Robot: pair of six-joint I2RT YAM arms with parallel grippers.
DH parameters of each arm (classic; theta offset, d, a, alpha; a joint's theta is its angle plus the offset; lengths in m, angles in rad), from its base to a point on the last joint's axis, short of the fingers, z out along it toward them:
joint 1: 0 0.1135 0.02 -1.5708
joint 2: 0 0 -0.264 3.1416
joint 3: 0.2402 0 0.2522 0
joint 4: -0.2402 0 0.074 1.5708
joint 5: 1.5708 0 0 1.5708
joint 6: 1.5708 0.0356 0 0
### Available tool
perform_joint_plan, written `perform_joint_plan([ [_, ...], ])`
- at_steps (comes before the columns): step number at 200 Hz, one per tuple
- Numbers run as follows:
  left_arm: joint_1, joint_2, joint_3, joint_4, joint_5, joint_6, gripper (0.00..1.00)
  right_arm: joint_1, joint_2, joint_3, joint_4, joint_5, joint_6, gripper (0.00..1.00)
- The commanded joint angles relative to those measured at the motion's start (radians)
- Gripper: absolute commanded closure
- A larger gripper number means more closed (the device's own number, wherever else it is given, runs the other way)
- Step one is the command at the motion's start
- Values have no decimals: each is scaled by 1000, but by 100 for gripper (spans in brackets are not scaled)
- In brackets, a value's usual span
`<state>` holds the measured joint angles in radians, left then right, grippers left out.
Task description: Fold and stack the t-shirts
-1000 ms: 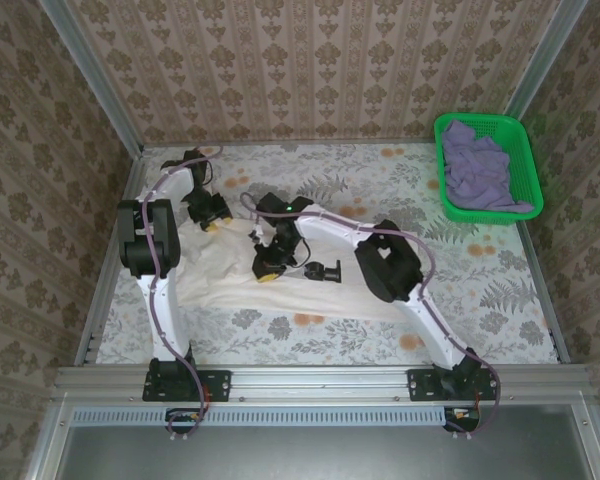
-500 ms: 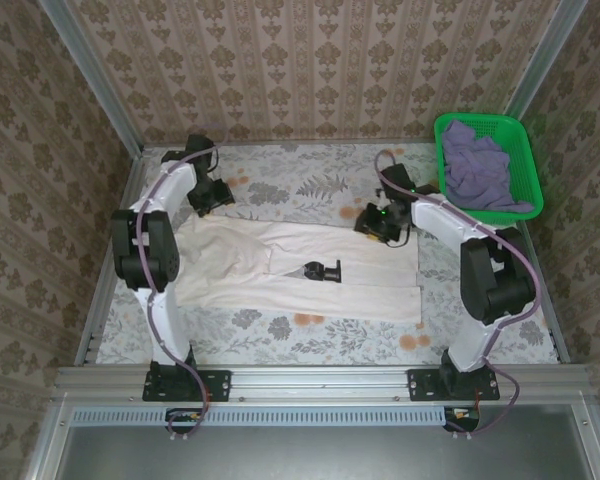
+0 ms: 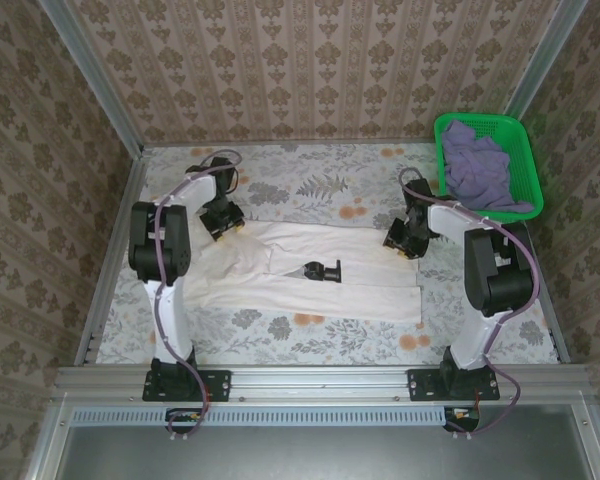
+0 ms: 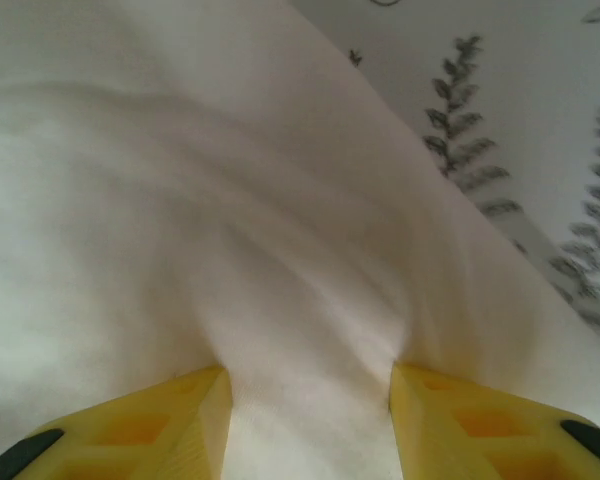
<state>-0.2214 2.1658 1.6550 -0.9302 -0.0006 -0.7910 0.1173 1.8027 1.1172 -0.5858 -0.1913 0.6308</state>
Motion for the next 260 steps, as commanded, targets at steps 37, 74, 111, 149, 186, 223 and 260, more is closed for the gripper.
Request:
perform_joint_plan([
  [37, -61, 332, 502, -186, 72, 18, 50, 5, -194, -153, 9, -82, 53, 57],
  [74, -120, 572, 921, -101, 241, 21, 48, 31, -391, -254, 10, -52, 26, 53],
  [111, -189, 630, 973, 300, 353, -72, 40, 79, -551, -358, 73, -98, -7, 52],
  [149, -266, 651, 1076, 484, 399, -111, 31, 220, -615, -419, 164, -155, -32, 52],
  [186, -282, 464, 1045, 299, 292, 41, 17, 338, -514, -396, 179, -170, -22, 55],
  [223, -273, 59, 684, 134, -17, 197, 9, 377, -316, -336, 217, -162, 2, 58],
  [260, -242, -338, 136, 85, -162, 98, 14, 426, -131, -245, 219, -105, 93, 63],
])
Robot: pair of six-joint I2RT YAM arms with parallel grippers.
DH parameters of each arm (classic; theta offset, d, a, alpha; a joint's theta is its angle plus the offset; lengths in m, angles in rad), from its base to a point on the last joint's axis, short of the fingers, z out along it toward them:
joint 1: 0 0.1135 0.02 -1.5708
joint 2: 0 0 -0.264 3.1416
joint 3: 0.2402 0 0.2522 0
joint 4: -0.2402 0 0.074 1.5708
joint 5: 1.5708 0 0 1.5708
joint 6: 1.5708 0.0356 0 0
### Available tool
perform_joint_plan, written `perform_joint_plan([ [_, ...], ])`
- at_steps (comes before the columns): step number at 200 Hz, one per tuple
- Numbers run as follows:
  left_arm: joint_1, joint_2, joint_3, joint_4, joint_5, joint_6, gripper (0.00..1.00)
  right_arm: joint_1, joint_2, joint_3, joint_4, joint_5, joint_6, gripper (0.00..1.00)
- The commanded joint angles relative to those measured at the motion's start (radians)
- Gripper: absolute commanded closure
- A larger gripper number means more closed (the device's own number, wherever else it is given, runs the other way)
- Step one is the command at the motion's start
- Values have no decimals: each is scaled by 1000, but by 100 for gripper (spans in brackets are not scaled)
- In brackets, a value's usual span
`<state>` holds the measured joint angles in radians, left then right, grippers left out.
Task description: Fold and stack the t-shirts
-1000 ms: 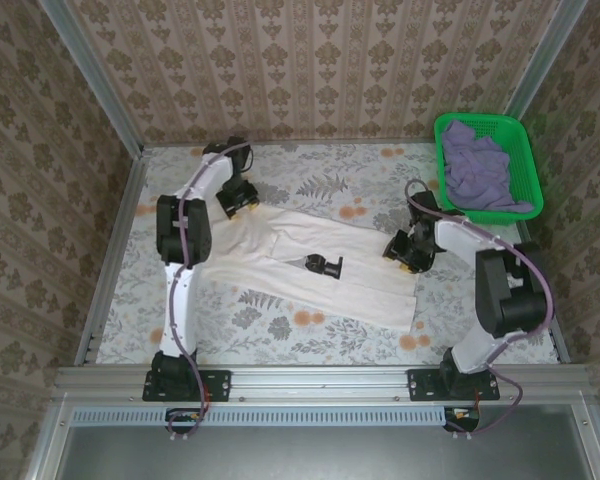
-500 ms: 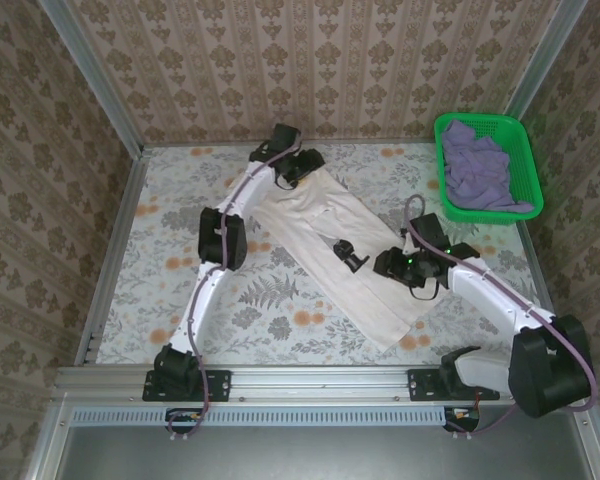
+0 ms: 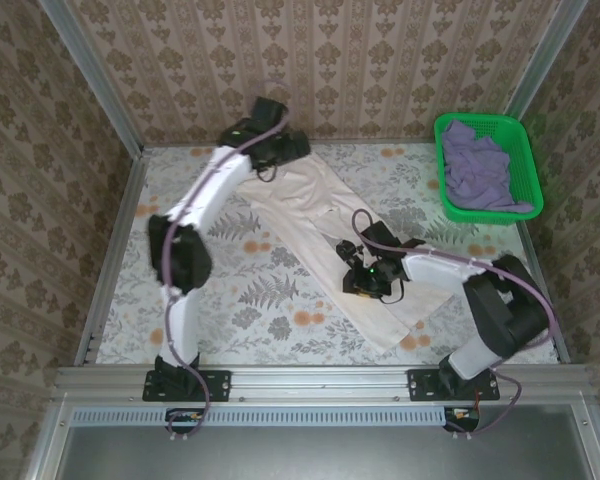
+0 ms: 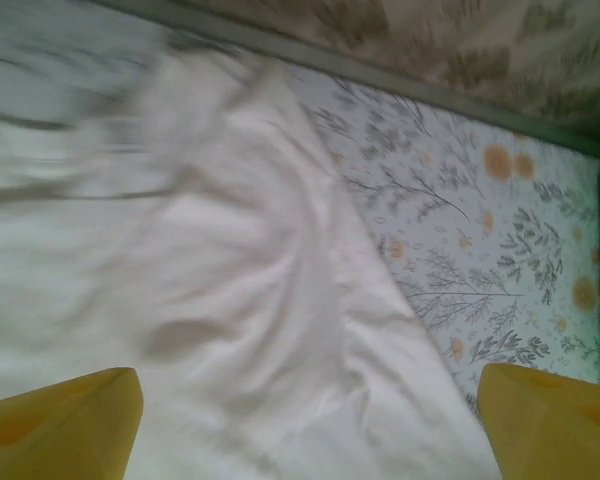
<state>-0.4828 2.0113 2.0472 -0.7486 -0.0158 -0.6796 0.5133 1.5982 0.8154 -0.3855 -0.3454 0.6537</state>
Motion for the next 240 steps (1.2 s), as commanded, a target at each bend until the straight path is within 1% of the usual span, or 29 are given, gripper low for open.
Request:
perform_joint_plan([
  [1, 34, -192, -269, -98, -146, -13, 14, 31, 76, 59, 20, 53, 73, 63],
  [14, 64, -294, -436, -110, -120, 3, 14, 46, 113, 62, 32, 99, 141, 64],
  [31, 95, -403, -601, -165, -99, 39, 15, 77, 139, 44, 87, 109, 280, 65],
  [40, 122, -459, -679, -177, -73, 69, 15, 120, 147, 44, 112, 132, 350, 65],
  [51, 153, -532, -773, -188, -62, 74, 15, 177, 166, 75, 105, 175, 406, 65],
  [62, 192, -611, -875, -163, -28, 87, 15, 232, 195, 117, 74, 212, 473, 65],
  [78, 230, -701, -988, -126, -20, 97, 14, 316, 245, 167, 72, 238, 600, 65],
  [94, 277, -743, -1061, -96, -6, 115, 14, 400, 314, 253, 61, 261, 697, 65],
  [113, 345, -737, -1099, -81, 10, 134, 14, 479, 416, 406, 29, 275, 764, 65],
  [121, 352, -727, -1101, -86, 6, 116, 15, 502, 463, 472, 31, 277, 784, 64],
  [132, 350, -718, -1109, -71, 44, 93, 16, 522, 523, 553, 39, 273, 830, 64],
  [140, 348, -717, -1111, -68, 51, 81, 16, 527, 561, 603, 50, 267, 855, 63],
  [159, 343, -710, -1116, -64, 54, 78, 16, 529, 621, 724, -16, 285, 844, 61],
  [178, 338, -699, -1114, -52, 89, 69, 16, 522, 611, 770, -82, 305, 800, 56],
  [201, 337, -684, -1087, -58, 79, 73, 15, 507, 520, 759, -114, 339, 711, 48],
  [214, 338, -660, -1063, -43, 100, 67, 16, 494, 458, 738, -110, 341, 655, 45],
  [226, 336, -626, -1033, -20, 126, 61, 16, 475, 399, 710, -85, 333, 588, 44],
  [240, 326, -572, -978, -4, 151, 60, 17, 429, 330, 687, -95, 336, 508, 44],
])
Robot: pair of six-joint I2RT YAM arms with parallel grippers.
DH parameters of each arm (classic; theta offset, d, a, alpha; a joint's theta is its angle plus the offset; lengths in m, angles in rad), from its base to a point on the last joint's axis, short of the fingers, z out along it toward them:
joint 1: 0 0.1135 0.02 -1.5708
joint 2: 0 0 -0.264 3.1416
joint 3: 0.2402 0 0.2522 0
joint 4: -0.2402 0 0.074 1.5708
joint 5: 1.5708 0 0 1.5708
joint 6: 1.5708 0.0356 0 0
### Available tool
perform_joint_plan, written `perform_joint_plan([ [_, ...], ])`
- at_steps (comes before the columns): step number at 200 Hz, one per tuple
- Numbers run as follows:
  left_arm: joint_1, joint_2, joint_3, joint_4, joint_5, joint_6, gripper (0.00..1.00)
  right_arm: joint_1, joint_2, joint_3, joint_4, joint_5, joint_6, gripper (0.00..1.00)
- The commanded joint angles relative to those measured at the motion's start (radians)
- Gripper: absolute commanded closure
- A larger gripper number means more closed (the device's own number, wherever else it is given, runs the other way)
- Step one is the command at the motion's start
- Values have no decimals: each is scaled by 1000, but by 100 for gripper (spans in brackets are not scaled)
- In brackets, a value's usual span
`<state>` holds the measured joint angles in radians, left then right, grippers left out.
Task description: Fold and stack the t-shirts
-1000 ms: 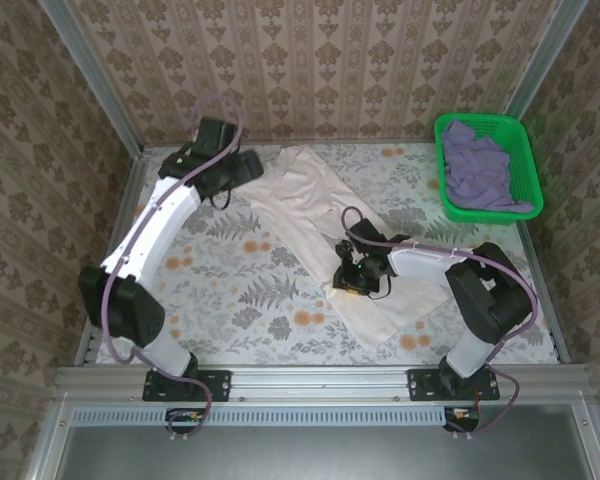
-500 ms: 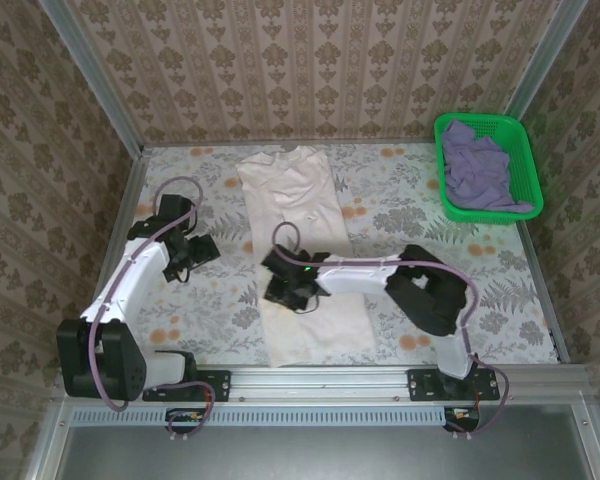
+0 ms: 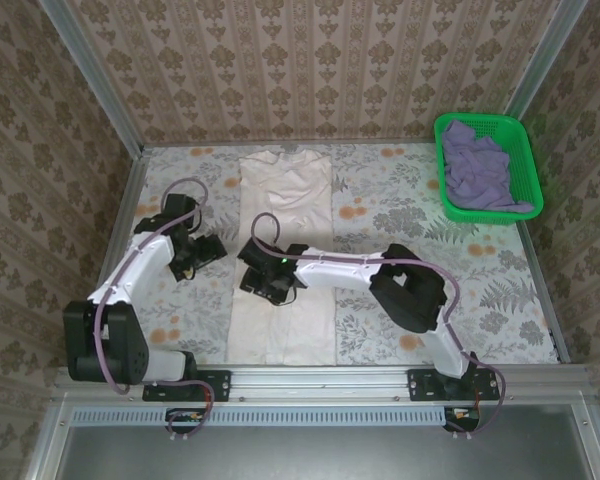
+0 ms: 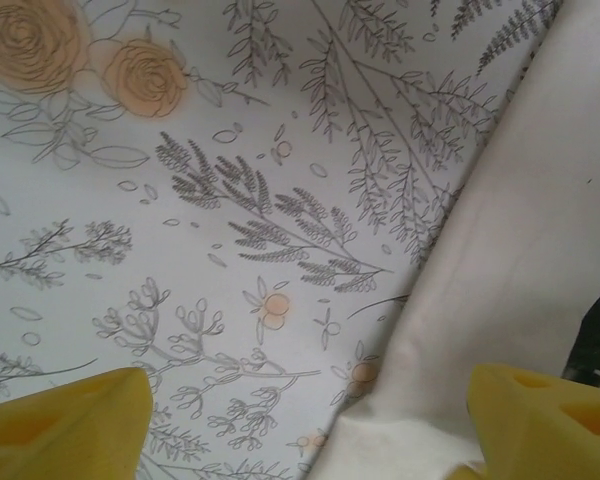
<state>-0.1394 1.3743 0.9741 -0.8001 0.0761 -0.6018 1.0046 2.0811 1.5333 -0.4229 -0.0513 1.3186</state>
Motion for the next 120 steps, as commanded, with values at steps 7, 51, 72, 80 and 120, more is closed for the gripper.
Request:
perform_joint_plan([
  [7, -26, 97, 132, 43, 59, -16, 18, -93, -181, -46, -56, 47, -198, 44],
  [51, -59, 353, 382, 37, 107, 24, 25, -364, -135, -29, -57, 40, -342, 58],
  [72, -74, 483, 500, 33, 122, 57, 34, -434, 11, 111, -62, 19, -433, 70],
  [80, -76, 532, 548, 23, 127, 71, 38, -452, 79, 193, -78, -6, -461, 74],
  [120, -89, 750, 750, -8, 142, 81, 48, -487, 374, 581, -219, -18, -541, 82],
])
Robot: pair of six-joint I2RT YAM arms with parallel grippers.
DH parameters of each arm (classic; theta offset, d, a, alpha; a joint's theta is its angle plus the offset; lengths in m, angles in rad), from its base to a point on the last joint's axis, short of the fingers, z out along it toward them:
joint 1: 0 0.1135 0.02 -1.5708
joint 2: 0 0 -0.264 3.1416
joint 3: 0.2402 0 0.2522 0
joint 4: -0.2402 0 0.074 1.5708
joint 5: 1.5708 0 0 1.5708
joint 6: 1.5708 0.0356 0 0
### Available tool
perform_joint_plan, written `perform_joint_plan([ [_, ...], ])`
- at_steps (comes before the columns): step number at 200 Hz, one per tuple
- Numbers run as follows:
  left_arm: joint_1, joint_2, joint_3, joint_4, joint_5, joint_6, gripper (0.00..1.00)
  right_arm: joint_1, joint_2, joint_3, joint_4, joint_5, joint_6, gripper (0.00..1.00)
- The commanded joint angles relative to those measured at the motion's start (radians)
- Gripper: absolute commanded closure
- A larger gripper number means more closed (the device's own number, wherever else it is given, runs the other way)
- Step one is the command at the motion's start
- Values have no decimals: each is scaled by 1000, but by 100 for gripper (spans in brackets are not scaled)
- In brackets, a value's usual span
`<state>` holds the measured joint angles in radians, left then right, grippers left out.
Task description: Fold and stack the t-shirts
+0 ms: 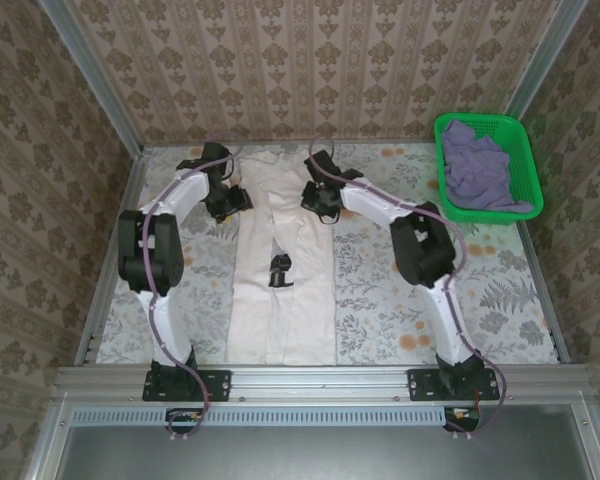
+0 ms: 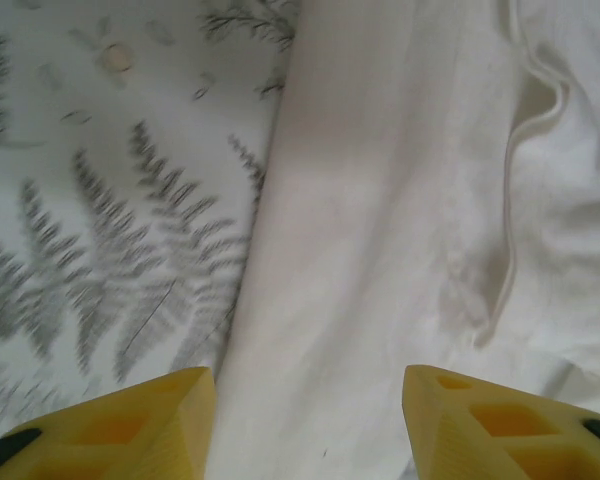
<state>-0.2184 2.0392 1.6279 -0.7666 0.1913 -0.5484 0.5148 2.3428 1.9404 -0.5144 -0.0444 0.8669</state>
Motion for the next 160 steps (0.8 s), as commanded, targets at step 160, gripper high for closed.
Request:
perform_joint_plan([
  [160, -68, 487, 691, -137, 97, -100, 32, -177, 491, 879, -386, -183, -193, 69],
])
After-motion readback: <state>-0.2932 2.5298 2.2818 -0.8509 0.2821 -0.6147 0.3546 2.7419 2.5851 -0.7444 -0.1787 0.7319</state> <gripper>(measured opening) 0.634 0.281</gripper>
